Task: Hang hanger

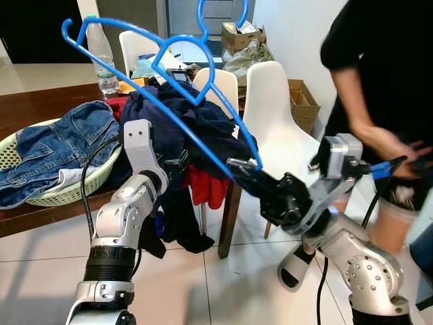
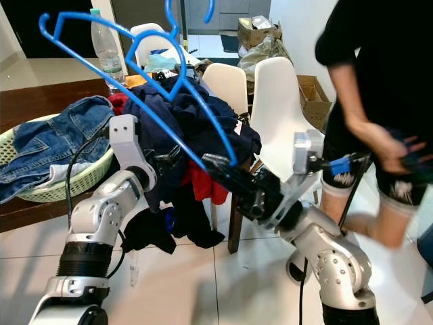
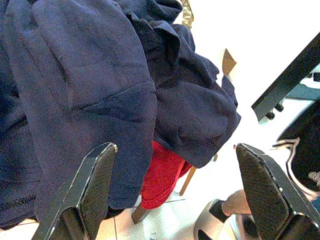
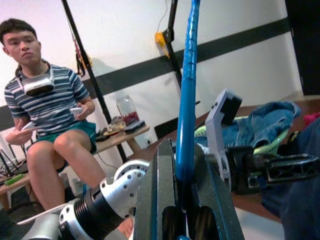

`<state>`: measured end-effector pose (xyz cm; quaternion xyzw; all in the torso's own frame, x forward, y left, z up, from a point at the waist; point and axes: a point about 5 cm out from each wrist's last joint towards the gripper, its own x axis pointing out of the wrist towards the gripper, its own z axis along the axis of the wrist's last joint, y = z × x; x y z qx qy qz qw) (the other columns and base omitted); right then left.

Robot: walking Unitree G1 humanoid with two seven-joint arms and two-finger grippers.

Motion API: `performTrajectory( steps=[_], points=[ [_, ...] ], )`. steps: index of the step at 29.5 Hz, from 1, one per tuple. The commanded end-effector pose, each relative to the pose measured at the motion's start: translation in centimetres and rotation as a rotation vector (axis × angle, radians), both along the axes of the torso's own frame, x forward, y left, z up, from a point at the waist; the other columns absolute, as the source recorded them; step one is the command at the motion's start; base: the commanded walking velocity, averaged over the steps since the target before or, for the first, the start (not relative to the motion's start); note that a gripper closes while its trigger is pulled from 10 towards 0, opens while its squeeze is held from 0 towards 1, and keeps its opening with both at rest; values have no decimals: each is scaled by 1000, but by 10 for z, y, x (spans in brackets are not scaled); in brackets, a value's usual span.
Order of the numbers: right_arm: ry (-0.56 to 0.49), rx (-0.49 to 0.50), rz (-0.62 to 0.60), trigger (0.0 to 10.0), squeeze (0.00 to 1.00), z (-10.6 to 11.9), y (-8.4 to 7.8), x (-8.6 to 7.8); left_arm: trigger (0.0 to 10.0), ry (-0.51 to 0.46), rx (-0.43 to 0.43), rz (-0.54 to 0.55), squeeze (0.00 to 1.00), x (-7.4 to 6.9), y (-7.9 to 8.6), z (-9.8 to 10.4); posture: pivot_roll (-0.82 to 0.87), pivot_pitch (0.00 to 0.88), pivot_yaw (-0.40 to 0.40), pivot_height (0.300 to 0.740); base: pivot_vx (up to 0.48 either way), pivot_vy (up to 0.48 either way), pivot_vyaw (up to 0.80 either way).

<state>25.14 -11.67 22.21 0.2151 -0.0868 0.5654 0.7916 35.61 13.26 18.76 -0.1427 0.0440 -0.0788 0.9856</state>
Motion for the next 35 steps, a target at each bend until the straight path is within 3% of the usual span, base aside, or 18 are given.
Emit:
performTrajectory(
  steps=[1, 16, 19, 23, 24, 27, 35],
  points=[
    [30, -119, -22, 10000, 0, -13, 5, 4, 10000, -2, -2, -11, 0, -1, -3, 1, 95, 35, -12, 740, 0, 0, 0],
    [48, -200, -58, 10000, 0, -18, 2, 7, 10000, -5, -3, -9, 0, 0, -3, 2, 91, 35, -12, 740, 0, 0, 0],
    [-9, -43, 32, 10000, 0, 1, 3, -5, 10000, -69, 41, -55, 0, 0, -5, 8, 92, 35, -12, 740, 0, 0, 0],
    [-35, 46, 58, 10000, 0, 10, 0, -9, 10000, -122, 125, -91, 0, -1, -5, 12, 91, 34, -11, 740, 0, 0, 0],
    [-43, 102, 37, 10000, 0, 14, -5, -8, 10000, -135, 164, -105, 0, -1, -5, 12, 91, 34, -10, 740, 0, 0, 0],
    [-43, 138, -4, 10000, 0, 16, -10, -4, 10000, -138, 188, -112, 0, -1, -5, 11, 91, 34, -10, 740, 0, 0, 0],
    [58, 42, -248, 10000, 0, 0, -12, 26, 10000, -189, 257, -235, 0, -13, -14, 7, 91, 42, -13, 740, 0, 0, 0]
  ],
)
